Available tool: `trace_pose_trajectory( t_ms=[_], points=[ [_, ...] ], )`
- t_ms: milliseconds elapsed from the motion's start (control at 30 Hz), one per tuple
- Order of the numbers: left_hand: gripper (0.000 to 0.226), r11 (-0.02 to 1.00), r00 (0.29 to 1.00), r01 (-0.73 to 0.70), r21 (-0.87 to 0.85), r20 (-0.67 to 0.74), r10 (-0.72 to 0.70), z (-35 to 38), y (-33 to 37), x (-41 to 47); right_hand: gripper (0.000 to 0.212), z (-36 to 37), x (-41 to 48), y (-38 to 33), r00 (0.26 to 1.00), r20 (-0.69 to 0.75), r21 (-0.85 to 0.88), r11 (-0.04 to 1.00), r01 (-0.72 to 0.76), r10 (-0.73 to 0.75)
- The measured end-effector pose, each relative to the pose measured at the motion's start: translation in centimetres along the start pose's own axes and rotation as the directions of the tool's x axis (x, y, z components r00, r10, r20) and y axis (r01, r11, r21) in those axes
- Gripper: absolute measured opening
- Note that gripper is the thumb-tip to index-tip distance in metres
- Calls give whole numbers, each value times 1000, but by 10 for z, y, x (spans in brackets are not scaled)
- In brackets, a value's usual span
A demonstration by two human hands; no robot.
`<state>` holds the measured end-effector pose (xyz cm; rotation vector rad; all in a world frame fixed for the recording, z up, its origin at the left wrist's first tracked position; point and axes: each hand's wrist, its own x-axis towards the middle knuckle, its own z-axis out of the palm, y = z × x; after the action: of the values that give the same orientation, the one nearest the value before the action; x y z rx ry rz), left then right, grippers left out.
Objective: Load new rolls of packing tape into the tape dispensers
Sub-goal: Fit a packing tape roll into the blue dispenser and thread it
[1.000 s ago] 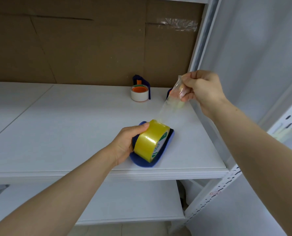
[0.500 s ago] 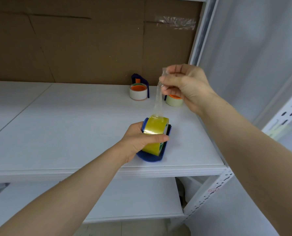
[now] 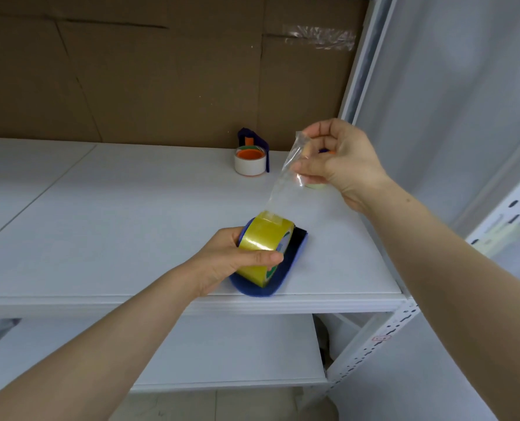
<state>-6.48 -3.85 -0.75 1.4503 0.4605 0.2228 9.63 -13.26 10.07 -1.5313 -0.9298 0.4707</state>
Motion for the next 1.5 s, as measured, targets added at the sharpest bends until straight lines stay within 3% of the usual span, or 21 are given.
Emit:
trace_pose_trajectory(
  t_ms=[233, 467, 700, 867, 1033, 1167, 1267, 1333, 1500],
  points=[
    [58, 997, 996, -70, -28, -53, 68, 5, -2, -5, 41, 5, 4, 28, 976, -123, 182, 971, -153, 177],
    [37, 992, 991, -119, 34, -63, 121, 4, -3, -7, 39, 7, 4, 36, 985, -112, 211, 971, -109, 135],
    [47, 991, 991, -127, -43, -41, 125, -10, -6, -10, 44, 11, 9, 45, 974, -114, 238, 957, -166, 197],
    [39, 981, 978, -137, -141, -176, 111, -1, -8, -4, 49, 20, 15, 47, 973, -167, 232, 965, -120, 161],
    [21, 953, 919, -164, -255, -389, 55, 8, -3, 7, 45, 23, 25, 42, 961, -257, 185, 981, -58, 105],
    [28, 963, 937, -131, -236, -347, 43, 0, -5, 6, 47, 21, 26, 45, 948, -284, 160, 982, -99, 142],
    [14, 915, 966, -119, -386, -259, 16, -5, -10, 5, 49, 18, 24, 50, 934, -308, 190, 974, -126, 181],
    [18, 895, 968, -118, -431, -250, 7, -4, -9, 4, 53, 16, 23, 52, 933, -304, 227, 966, -123, 191],
    [35, 941, 902, -142, -308, -431, -5, 2, 1, 6, 71, 10, 22, 51, 931, -293, 151, 972, -182, 219]
  ],
)
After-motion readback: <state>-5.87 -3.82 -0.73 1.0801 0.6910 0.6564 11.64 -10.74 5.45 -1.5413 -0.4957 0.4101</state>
